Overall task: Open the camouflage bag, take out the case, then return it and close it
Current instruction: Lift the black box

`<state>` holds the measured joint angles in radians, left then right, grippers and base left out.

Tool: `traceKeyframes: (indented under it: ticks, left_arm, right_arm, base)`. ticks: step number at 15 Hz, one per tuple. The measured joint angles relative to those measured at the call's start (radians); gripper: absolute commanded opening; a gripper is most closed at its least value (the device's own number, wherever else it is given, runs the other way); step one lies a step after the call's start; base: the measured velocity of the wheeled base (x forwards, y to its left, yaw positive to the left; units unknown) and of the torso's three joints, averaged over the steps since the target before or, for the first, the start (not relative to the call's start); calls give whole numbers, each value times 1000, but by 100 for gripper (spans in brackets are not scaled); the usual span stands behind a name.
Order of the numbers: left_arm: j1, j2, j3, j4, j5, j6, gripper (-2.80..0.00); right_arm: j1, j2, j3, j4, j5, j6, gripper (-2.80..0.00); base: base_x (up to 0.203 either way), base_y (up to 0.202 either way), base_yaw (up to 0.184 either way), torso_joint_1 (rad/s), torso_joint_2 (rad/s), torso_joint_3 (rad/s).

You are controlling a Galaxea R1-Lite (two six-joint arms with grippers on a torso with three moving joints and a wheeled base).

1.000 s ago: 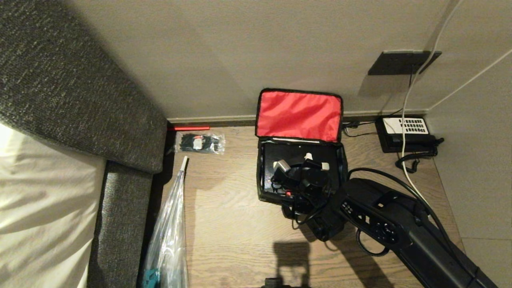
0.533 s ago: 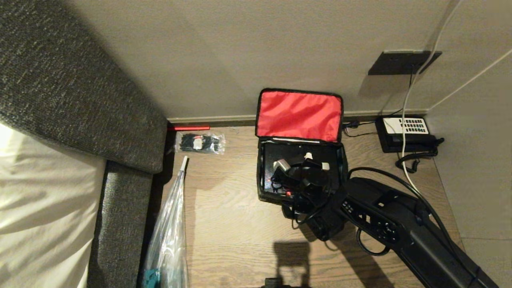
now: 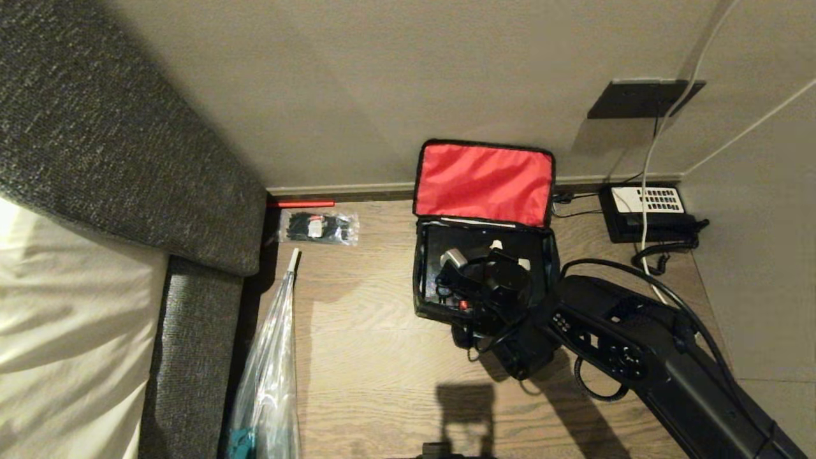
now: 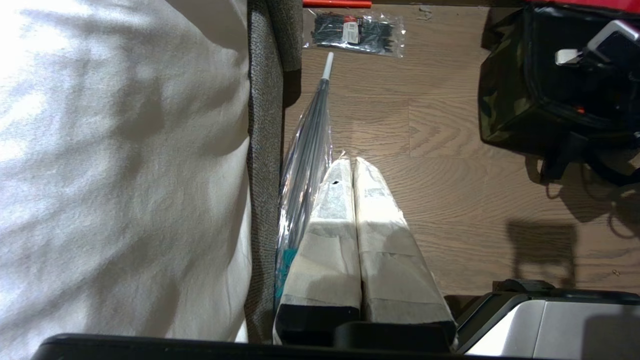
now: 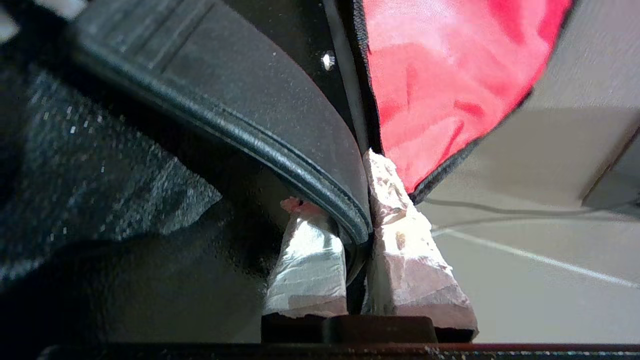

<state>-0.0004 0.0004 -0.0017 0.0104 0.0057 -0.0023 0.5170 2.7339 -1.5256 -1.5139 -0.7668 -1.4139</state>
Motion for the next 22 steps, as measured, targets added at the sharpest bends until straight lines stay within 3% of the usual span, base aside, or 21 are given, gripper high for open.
traceKeyframes:
  ticks: [9, 17, 22]
  left_arm:
    - [0, 0, 0, 0, 0, 0, -280]
    - [0, 0, 0, 0, 0, 0, -280]
    - [0, 0, 0, 0, 0, 0, -280]
  right_arm:
    - [27, -154, 144, -6, 2, 4, -280]
    - [98, -266, 212, -8, 0, -7, -280]
    - [131, -325, 240, -9, -55, -15, -280]
  base:
    - [0, 0, 0, 0, 0, 0]
    - [0, 0, 0, 0, 0, 0]
    - [0, 0, 0, 0, 0, 0]
